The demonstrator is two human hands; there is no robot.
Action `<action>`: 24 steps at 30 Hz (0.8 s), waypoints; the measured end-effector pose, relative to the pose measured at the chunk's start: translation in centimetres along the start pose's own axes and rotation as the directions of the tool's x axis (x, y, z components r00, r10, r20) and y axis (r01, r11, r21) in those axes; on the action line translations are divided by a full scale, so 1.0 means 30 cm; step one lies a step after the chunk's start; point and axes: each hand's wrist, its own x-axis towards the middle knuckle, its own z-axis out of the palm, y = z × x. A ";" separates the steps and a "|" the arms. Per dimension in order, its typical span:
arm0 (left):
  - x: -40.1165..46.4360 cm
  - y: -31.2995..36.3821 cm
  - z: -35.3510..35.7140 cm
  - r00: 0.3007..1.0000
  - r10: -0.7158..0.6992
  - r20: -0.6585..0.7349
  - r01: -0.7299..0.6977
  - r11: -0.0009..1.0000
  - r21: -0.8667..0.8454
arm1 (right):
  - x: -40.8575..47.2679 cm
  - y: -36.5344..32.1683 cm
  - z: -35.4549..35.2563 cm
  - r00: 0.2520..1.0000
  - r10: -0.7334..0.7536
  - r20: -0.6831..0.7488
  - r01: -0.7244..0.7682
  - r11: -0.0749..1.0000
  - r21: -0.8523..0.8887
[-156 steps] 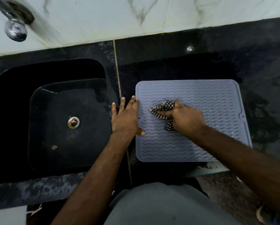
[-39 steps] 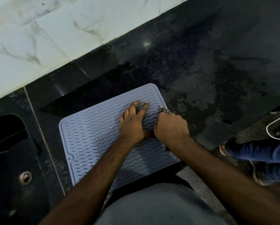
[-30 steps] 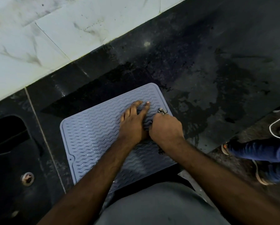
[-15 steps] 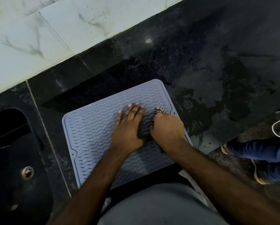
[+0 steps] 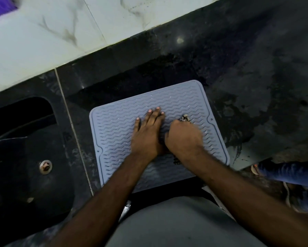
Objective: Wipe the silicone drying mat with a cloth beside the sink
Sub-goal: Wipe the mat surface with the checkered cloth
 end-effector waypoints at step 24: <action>-0.131 -0.204 -0.016 0.995 -0.099 -0.020 0.098 0.994 -0.040 | -0.019 -0.124 0.025 0.999 -0.041 -0.031 0.036 0.989 -0.141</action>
